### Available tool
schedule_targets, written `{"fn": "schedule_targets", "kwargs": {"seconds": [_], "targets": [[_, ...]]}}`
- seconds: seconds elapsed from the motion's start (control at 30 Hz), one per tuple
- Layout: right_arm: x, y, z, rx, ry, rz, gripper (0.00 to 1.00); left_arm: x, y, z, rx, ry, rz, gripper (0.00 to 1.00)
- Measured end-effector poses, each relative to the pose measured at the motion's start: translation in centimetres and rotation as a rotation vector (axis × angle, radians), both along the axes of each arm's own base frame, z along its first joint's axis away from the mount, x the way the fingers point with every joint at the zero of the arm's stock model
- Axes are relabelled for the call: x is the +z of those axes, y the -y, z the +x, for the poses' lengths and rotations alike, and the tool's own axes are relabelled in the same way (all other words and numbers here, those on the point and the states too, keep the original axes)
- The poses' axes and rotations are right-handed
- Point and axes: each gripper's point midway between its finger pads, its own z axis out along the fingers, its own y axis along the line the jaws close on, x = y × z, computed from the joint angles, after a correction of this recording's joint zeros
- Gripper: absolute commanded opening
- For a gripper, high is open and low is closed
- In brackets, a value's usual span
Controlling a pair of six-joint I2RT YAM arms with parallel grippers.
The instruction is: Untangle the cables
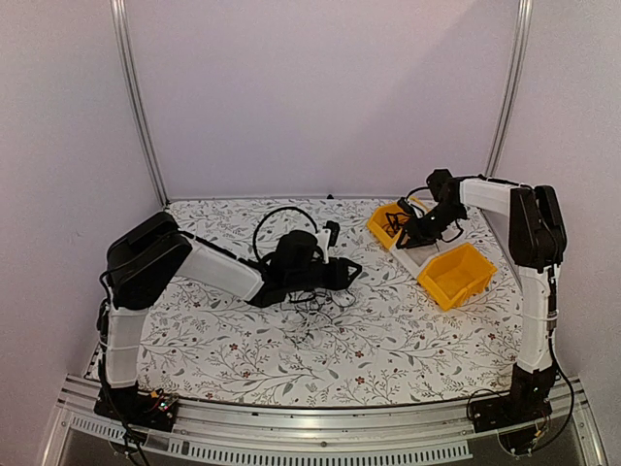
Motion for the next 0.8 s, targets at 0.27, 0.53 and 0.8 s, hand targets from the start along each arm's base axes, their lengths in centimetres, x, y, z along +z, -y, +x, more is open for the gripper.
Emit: {"fn": "schedule_targets", "kwargs": {"seconds": [0.27, 0.53, 0.8], "targets": [[-0.2, 0.1, 0.1, -0.007, -0.003, -0.009, 0.45, 1.0, 0.4, -0.3, -0.007, 0.016, -0.020, 0.46], [-0.8, 0.9, 0.3, -0.025, 0.005, -0.058, 0.49, 1.0, 0.6, -0.5, -0.013, 0.016, -0.020, 0.46], [-1.1, 0.9, 0.2, -0.036, -0.007, -0.053, 0.52, 1.0, 0.7, -0.7, -0.016, 0.016, -0.019, 0.46]]}}
